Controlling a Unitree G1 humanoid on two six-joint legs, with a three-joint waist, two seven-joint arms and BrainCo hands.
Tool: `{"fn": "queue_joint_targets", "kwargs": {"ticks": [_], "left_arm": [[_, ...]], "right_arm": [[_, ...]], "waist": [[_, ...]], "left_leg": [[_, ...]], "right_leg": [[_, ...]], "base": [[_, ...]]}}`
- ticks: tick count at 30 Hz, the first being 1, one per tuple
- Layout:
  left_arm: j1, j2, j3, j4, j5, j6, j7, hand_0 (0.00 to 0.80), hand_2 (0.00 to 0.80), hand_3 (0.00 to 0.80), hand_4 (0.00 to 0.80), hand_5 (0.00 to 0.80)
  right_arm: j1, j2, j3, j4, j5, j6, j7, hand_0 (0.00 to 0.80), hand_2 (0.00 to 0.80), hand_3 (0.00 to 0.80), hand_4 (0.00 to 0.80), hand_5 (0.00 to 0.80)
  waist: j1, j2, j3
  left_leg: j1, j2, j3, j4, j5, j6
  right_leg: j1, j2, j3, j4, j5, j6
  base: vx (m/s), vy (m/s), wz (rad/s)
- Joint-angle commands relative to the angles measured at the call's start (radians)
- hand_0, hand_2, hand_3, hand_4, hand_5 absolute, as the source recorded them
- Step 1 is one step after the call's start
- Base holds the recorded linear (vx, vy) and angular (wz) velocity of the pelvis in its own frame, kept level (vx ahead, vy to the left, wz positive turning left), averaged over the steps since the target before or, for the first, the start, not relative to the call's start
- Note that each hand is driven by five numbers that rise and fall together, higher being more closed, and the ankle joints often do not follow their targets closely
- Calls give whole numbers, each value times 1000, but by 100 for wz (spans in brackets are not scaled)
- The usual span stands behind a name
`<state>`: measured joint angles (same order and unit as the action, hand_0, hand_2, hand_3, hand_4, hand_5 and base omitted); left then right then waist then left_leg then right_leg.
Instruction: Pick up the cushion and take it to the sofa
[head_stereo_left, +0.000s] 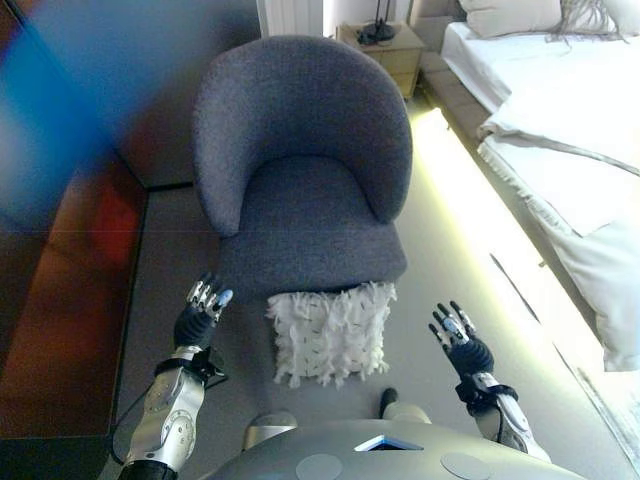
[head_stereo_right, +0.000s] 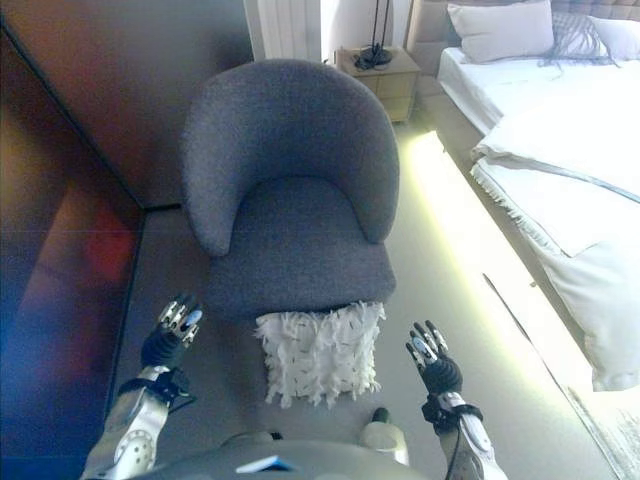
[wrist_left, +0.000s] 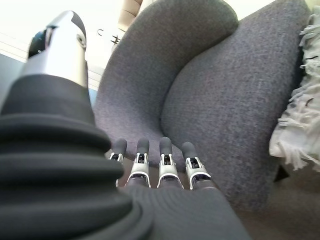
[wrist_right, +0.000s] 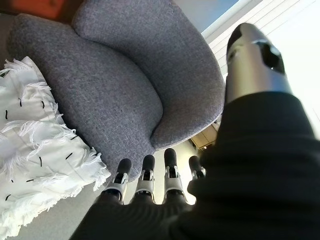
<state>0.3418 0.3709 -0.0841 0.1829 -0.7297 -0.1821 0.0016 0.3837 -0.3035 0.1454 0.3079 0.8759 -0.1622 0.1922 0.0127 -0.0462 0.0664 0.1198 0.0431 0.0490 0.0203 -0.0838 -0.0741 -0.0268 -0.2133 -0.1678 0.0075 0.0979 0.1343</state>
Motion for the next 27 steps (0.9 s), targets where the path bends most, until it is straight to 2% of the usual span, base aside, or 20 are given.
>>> {"fn": "queue_joint_targets", "kwargs": {"ticks": [1,3,5,6,8,10,11,13,14,15,16,18,19,21,23,25,26,27], "left_arm": [[-12,44,80,-38,-26,-52,21,0,0,0,0,0],[-19,34,76,-29,-32,-68,32,0,0,0,0,0],[-27,13,63,-26,-51,-66,29,0,0,0,0,0],[-34,1,51,-29,-54,-59,29,0,0,0,0,0],[-37,-10,27,-25,-40,-66,18,0,0,0,0,0],[-34,-9,10,-20,-36,-76,6,0,0,0,0,0],[-30,-6,1,-22,-30,-74,-1,0,0,0,0,0],[-39,-2,-19,-21,-15,-73,-8,0,0,0,0,0],[-52,3,-36,-12,-5,-70,-10,0,0,0,0,0],[-71,5,-48,2,16,-65,-18,0,0,0,0,0],[-94,8,-55,27,40,-63,-32,0,0,0,0,0],[-120,13,-58,62,82,-52,-52,0,0,0,0,0],[-117,19,-58,73,95,-48,-47,0,0,0,0,0],[-117,28,-59,105,111,-43,-41,0,0,0,0,0],[-160,40,-72,159,125,-48,-32,0,0,0,0,0],[-232,54,-110,182,148,-56,-8,0,0,0,0,0],[-290,68,-131,194,152,-64,11,0,0,0,0,0],[-344,77,-150,207,157,-82,35,0,0,0,0,0]], "right_arm": [[-33,-35,41,-65,-21,6,11,0,0,0,0,0],[-43,-73,53,-73,-54,11,17,0,0,0,0,0],[-60,-104,47,-54,-105,4,6,0,0,0,0,0],[-67,-120,43,-52,-104,-2,1,0,0,0,0,0],[-59,-128,34,-59,-82,-10,10,0,0,0,0,0],[-49,-122,21,-59,-82,-16,19,0,0,0,0,0],[-37,-115,13,-63,-78,-24,20,0,0,0,0,0],[-33,-108,20,-70,-59,-47,3,0,0,0,0,0],[-35,-100,28,-68,-54,-68,-6,0,0,0,0,0],[-39,-90,32,-64,-46,-88,-18,0,0,0,0,0],[-53,-82,38,-50,-33,-99,-29,0,0,0,0,0],[-81,-44,49,-20,-35,-92,-49,0,0,0,0,0],[-81,-30,48,-16,-46,-73,-56,0,0,0,0,0],[-76,-18,47,-2,-76,-27,-66,0,0,0,0,0],[-106,-12,57,76,-139,-30,-83,0,0,0,0,0],[-180,-13,71,153,-159,-44,-100,0,0,0,0,0],[-246,-22,86,188,-161,-57,-127,0,0,0,0,0],[-313,-29,107,217,-181,-66,-152,0,0,0,0,0]], "waist": [[-16,-30,10],[-21,-30,22],[-21,-28,36],[-22,-24,44],[-23,-18,54],[-17,-9,64],[-5,3,73],[17,15,80],[27,24,87],[37,22,96],[46,11,99],[62,-1,86],[65,-2,82],[67,0,88],[69,10,101],[70,10,125],[72,11,148],[75,8,183]], "left_leg": [[-5,18,-6,289,-42,52],[-67,58,-4,444,53,31],[-148,77,4,587,113,21],[-194,93,17,634,133,15],[-232,115,34,622,152,5],[-231,112,48,519,167,-2],[-227,103,51,379,176,-2],[-235,96,48,197,199,-10],[-247,102,67,89,225,-23],[-282,107,71,94,259,-34],[-306,98,65,122,239,-30],[-294,66,90,119,150,9],[-281,60,101,133,120,9],[-290,62,113,206,71,25],[-294,81,129,258,44,24],[-334,92,116,315,18,13],[-394,104,98,355,8,12],[-445,114,82,403,-2,9]], "right_leg": [[-140,-44,71,91,55,28],[-125,-11,64,114,6,-13],[-101,3,43,130,-32,-48],[-85,7,30,138,-49,-65],[-60,4,9,144,-71,-76],[-34,1,-9,144,-85,-64],[-13,3,-24,141,-98,-49],[7,7,-50,132,-107,-35],[25,11,-68,133,-120,-29],[51,10,-81,128,-131,-30],[81,-2,-86,119,-137,-24],[112,-51,-117,153,-164,0],[116,-82,-135,209,-178,6],[80,-136,-137,317,-182,-8],[35,-177,-146,344,-190,-30],[-15,-185,-114,277,-134,-6],[-52,-169,-92,262,-130,-1],[-120,-172,-73,288,-117,-7]], "base": [[247,-291,-4],[217,-289,-3],[175,-200,2],[152,-107,19],[148,-12,30],[168,90,36],[179,123,20],[192,144,20],[191,132,33],[175,103,29],[161,83,42],[262,143,58],[329,164,26],[271,135,-4],[145,46,-22],[-82,-148,-57],[-288,-244,-46],[-351,-270,-15]]}}
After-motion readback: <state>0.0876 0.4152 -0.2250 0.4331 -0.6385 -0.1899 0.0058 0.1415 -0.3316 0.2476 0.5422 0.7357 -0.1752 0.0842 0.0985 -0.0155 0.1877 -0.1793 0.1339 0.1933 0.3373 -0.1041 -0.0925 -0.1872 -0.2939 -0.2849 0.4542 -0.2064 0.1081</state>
